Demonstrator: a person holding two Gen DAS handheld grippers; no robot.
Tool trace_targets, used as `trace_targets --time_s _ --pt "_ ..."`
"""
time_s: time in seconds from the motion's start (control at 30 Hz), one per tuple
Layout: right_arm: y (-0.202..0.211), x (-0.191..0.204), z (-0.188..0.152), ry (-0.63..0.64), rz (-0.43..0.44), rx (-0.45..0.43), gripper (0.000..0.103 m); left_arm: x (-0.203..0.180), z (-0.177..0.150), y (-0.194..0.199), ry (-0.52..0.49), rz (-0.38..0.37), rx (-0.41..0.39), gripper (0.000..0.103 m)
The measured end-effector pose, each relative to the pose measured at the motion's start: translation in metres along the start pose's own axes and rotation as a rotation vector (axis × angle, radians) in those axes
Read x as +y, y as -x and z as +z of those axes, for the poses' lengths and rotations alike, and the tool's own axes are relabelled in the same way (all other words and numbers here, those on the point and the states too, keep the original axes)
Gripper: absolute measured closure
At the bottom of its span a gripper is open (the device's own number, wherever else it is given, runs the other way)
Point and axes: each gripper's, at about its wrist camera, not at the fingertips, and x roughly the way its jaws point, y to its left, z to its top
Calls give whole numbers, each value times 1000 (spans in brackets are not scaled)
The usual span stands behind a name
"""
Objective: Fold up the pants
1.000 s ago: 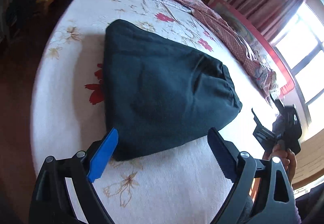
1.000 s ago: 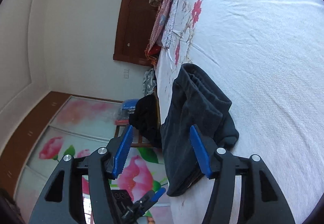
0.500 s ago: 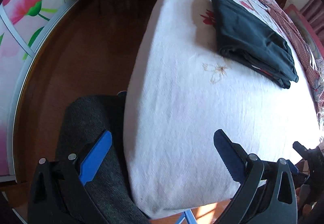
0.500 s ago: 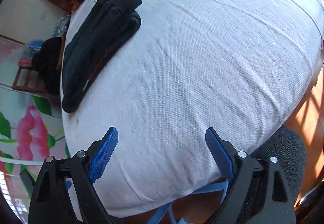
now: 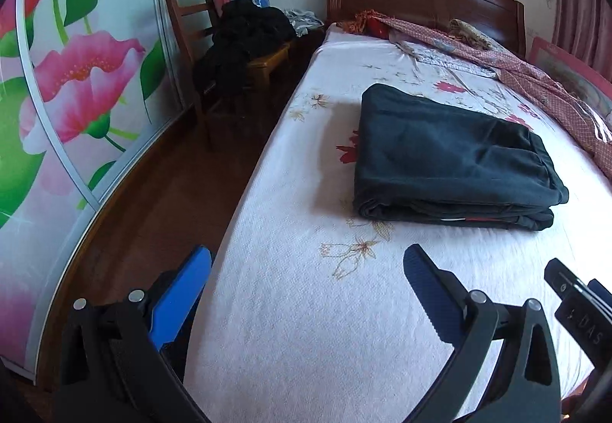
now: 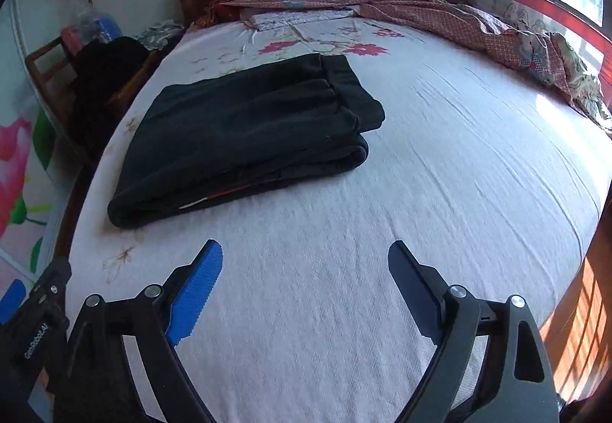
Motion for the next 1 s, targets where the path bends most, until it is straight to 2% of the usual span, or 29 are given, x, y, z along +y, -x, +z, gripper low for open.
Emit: trace_targets --time_s 0.07,0.17,0.27,0.37,0.43,0.53,0.7,1.0 --pt "0 3 -11 -9 -14 -24 15 1 -11 -3 -14 11 -10 2" --pt "-8 6 -30 40 -31 2 15 -1 -23 -8 -59 28 2 2" --pt "-8 3 -28 30 -41 -8 15 -4 -26 -7 -55 30 -11 2" --pt "-3 4 -25 40 -62 -42 15 -11 -27 -1 -84 17 -65 2" --pt "-6 3 -27 39 -65 -28 15 -13 -28 2 -89 8 -81 2" --pt "-10 1 -28 31 -60 -11 15 -12 -29 0 -71 -6 -65 2" --pt "-3 1 -26 32 -59 -42 15 -13 -32 -4 -71 0 -45 2" --pt "-3 3 -28 37 -47 -31 15 -15 -33 -4 -68 -8 -39 2"
